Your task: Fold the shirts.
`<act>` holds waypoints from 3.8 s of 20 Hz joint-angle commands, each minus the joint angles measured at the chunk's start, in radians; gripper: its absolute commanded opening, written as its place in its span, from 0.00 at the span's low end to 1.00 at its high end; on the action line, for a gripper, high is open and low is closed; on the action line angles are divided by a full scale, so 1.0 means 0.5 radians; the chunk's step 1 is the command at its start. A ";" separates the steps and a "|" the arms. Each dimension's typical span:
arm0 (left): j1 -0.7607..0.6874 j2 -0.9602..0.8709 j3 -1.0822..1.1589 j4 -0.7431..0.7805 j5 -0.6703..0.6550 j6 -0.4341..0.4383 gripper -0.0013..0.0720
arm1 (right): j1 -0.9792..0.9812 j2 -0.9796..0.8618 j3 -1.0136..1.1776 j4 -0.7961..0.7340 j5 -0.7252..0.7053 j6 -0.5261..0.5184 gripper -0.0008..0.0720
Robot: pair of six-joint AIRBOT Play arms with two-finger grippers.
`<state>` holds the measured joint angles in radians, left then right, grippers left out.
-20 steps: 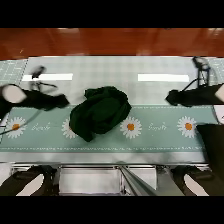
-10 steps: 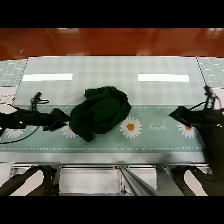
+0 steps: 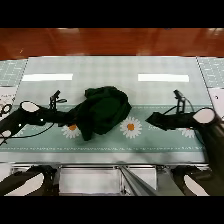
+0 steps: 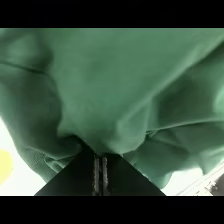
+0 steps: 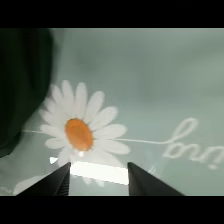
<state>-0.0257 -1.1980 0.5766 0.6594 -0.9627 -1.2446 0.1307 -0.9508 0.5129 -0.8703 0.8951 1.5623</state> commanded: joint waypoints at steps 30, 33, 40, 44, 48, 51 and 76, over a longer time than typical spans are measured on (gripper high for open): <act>0.439 0.111 0.732 -0.031 -0.314 0.036 0.04 | 0.050 -0.795 1.389 0.029 0.233 -0.283 0.04; 0.449 0.189 1.261 -0.049 -0.305 0.029 0.04 | -0.080 -0.584 1.938 -0.229 0.475 -0.195 0.04; 0.502 0.297 2.523 -0.027 -0.308 -0.057 0.04 | -0.108 -0.238 3.026 -0.567 1.025 -0.173 0.04; 0.647 0.607 2.637 0.063 -0.356 -0.056 0.04 | -0.108 0.120 3.067 -0.802 1.174 -0.148 0.04; 0.665 0.853 2.589 0.178 -0.720 -0.057 0.04 | -0.108 0.335 3.066 -0.938 1.360 -0.098 0.04; 0.665 0.990 2.373 0.178 -0.958 -0.089 0.04 | -0.108 0.423 2.972 -0.956 1.453 -0.041 0.04; 0.138 -0.165 0.420 0.177 0.289 0.095 0.04 | -0.310 -1.233 2.277 -0.529 0.812 0.033 0.58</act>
<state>0.0456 -1.2285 0.7647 0.7467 -0.8108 -1.1995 0.0322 -1.5360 1.6260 -1.1458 1.2060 1.5776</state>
